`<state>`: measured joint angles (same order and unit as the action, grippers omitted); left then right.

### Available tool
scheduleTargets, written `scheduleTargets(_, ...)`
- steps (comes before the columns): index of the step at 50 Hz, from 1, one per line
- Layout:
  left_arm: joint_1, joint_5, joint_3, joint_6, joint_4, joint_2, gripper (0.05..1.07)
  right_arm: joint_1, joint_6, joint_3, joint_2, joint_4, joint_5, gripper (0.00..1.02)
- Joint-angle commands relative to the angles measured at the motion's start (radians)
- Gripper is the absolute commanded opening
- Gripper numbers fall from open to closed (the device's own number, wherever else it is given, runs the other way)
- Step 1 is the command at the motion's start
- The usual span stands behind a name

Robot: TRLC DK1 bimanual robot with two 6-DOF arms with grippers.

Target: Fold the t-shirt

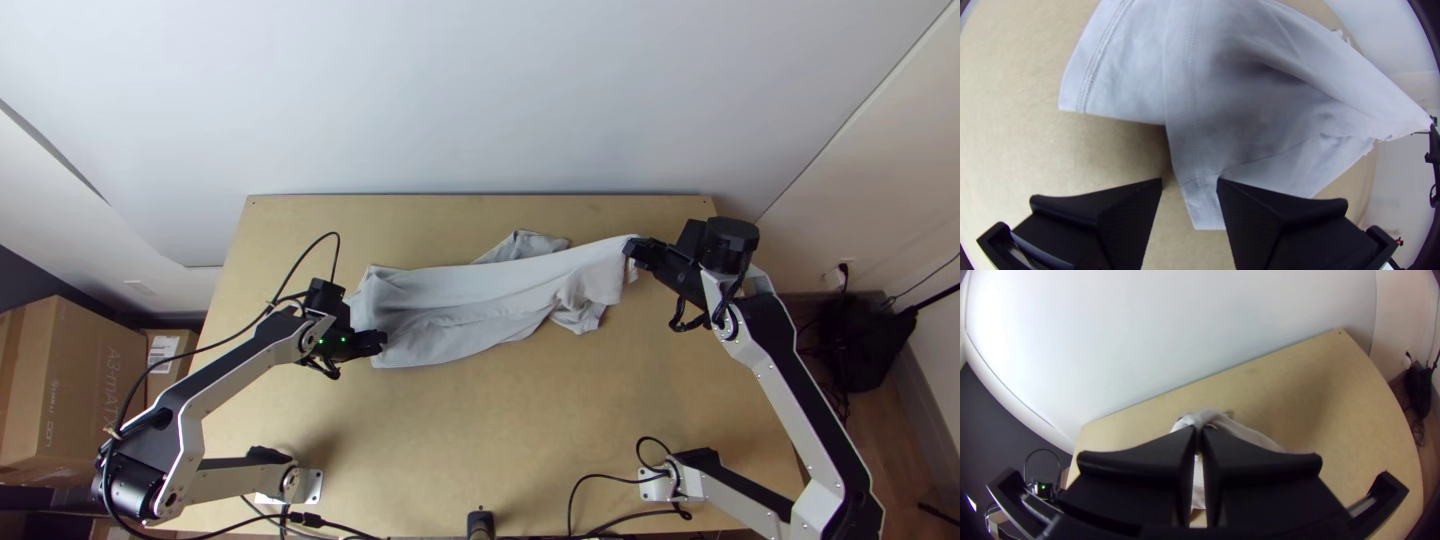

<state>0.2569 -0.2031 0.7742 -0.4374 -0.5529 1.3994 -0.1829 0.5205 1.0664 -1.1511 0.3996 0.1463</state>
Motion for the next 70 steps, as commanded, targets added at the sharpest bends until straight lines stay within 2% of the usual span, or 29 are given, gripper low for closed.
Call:
scheduleTargets(1, 0.013, -0.013, -0.019, -0.004, 0.022, 0.039, 0.46, -0.009, 0.015, -0.017, 0.03, -0.002, -0.011, 0.02)
scheduleTargets(4, 0.019, -0.012, -0.027, -0.004, 0.053, 0.021, 0.28, -0.009, 0.015, -0.017, 0.031, -0.001, -0.011, 0.02)
scheduleTargets(8, 0.031, -0.012, -0.033, -0.006, 0.064, 0.003, 0.09, -0.009, 0.015, -0.017, 0.031, -0.001, -0.011, 0.02)
scheduleTargets(9, 0.033, -0.012, -0.033, -0.004, 0.064, -0.002, 0.08, -0.009, 0.015, -0.017, 0.031, 0.001, -0.011, 0.02)
scheduleTargets(17, 0.038, -0.013, -0.041, 0.014, 0.042, -0.048, 0.08, -0.006, 0.015, -0.005, 0.03, 0.004, -0.011, 0.02)
scheduleTargets(24, -0.024, -0.013, 0.004, 0.055, -0.018, -0.126, 0.08, 0.0, 0.013, 0.021, 0.016, 0.039, -0.022, 0.02)
scheduleTargets(31, -0.125, -0.01, 0.102, 0.1, -0.096, -0.186, 0.08, -0.004, 0.01, 0.109, -0.03, 0.162, -0.044, 0.02)
scheduleTargets(42, -0.263, 0.011, 0.333, 0.175, -0.214, -0.224, 0.08, -0.079, -0.02, 0.356, -0.091, 0.335, -0.09, 0.02)
scheduleTargets(53, -0.366, 0.018, 0.559, 0.244, -0.237, -0.218, 0.08, -0.112, -0.04, 0.603, -0.183, 0.504, -0.093, 0.02)
scheduleTargets(62, -0.393, 0.067, 0.728, 0.259, -0.206, -0.194, 0.08, -0.121, -0.099, 0.773, -0.257, 0.498, -0.091, 0.02)
scheduleTargets(70, -0.41, 0.165, 0.915, 0.284, -0.157, -0.155, 0.08, -0.11, -0.149, 0.978, -0.368, 0.489, -0.093, 0.02)
